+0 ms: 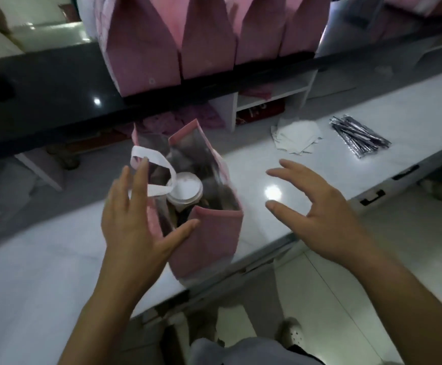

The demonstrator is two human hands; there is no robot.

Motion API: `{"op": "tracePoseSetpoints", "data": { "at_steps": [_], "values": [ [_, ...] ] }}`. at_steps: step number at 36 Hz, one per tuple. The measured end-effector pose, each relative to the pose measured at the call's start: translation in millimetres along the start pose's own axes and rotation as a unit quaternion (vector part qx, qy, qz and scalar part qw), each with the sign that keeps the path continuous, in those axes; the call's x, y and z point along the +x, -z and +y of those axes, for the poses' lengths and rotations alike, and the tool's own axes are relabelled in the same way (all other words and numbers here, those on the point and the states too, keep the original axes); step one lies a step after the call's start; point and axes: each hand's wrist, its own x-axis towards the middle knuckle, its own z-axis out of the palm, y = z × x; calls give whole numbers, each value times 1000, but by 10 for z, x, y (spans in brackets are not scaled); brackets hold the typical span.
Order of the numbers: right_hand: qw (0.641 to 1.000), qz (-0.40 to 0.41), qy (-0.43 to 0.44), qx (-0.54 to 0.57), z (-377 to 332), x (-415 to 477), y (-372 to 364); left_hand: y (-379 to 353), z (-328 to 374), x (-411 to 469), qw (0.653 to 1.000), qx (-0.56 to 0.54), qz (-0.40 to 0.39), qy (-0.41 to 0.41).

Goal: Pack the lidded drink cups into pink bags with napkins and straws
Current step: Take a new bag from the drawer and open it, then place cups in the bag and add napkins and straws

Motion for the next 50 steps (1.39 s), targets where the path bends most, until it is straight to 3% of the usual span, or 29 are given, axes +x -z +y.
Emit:
{"op": "tracePoseSetpoints", "data": {
  "at_steps": [6, 13, 19, 25, 31, 39, 50],
  "values": [
    [994, 20, -106, -15, 801, -525, 515, -237, 894, 33, 985, 160, -53, -25],
    [981, 72, -180, -6, 1739, -1067, 954, -1529, 1879, -155, 979, 88, -131, -131],
    [972, 18, -233, -23, 2490, -1438, 982, -2851, 2129, -465, 953, 135, -236, -133],
    [966, -11, -259, 21, 2880, -1520, 1248, -3304, 2269, -493, 904, 219, -349, -113],
    [963, -6, -258, 73, 3285, -1306, 1396, -3645, 2426, -149, 905, 213, -357, -93],
    [957, -41, -282, 52, 3880, -942, 1765, -4362, 2691, 763, 891, 212, -395, -75],
    [938, -130, -317, -50, 4867, 530, 2815, -5654, 3206, 2370, 958, 118, -260, -4]
  ]
}}
